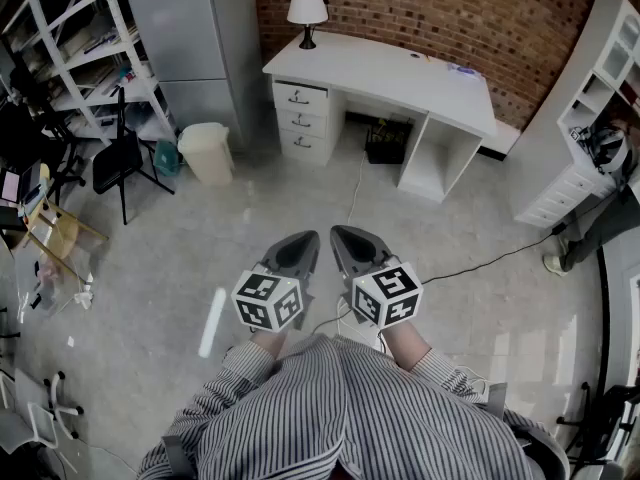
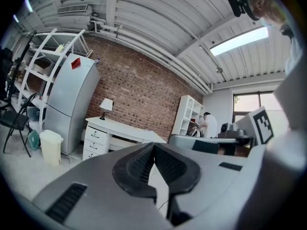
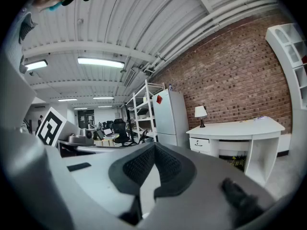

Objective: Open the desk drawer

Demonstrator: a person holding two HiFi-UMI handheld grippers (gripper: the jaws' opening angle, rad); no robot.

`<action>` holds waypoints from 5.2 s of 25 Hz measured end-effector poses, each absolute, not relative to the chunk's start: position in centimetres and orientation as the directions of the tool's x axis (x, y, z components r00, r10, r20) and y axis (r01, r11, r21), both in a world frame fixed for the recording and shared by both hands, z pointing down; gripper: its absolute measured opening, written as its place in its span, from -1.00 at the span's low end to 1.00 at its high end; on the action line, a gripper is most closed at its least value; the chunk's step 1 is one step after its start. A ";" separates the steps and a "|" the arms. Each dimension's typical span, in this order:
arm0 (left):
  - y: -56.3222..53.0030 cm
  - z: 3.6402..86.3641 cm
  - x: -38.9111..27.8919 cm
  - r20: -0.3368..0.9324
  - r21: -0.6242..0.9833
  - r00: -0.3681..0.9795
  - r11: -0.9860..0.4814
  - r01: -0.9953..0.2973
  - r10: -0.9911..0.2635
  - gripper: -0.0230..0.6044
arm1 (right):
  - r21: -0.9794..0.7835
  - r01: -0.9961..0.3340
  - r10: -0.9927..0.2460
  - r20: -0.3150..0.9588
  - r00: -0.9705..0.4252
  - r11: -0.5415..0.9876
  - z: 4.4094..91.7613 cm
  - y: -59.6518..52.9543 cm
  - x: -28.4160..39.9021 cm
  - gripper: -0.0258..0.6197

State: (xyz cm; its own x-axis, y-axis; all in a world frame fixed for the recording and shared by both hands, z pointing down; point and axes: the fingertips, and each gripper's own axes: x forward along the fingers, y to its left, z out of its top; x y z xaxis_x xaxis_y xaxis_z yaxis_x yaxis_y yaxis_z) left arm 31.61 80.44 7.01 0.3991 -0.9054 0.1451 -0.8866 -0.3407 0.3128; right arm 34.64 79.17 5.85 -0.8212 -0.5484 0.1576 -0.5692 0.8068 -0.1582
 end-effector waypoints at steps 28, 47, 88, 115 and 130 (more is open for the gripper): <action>78.5 11.1 34.2 0.202 0.364 0.323 -0.235 -0.901 -0.925 -0.89 | -0.210 -0.540 -0.484 0.266 -0.833 0.815 11.4 78.7 38.1 -0.87; 69.9 14.0 29.9 0.263 0.361 0.341 -0.235 -0.902 -0.903 -0.89 | -0.265 -0.548 -0.484 0.272 -0.832 0.793 13.7 69.1 33.8 -0.87; 40.8 15.3 8.1 0.266 0.419 0.507 -0.376 -0.827 -0.819 -0.89 | -0.273 -0.610 -0.527 0.322 -0.786 0.744 15.2 39.7 11.0 -0.87; 10.8 14.3 4.5 0.227 0.355 0.453 -0.360 -0.863 -0.862 -0.89 | -0.226 -0.547 -0.487 0.271 -0.830 0.806 14.0 9.3 7.2 -0.87; 8.1 17.4 4.9 0.294 0.412 0.497 -0.361 -0.837 -0.816 -0.89 | -0.274 -0.614 -0.521 0.343 -0.782 0.741 17.5 7.1 8.3 -0.87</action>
State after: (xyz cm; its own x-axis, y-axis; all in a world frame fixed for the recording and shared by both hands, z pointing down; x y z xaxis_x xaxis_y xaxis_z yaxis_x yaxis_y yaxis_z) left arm 4.93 8.07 17.41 0.4973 -0.8162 0.2941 -0.8365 -0.3613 0.4120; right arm 8.31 7.10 17.52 -0.7817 -0.5209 0.3429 -0.6136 0.7407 -0.2737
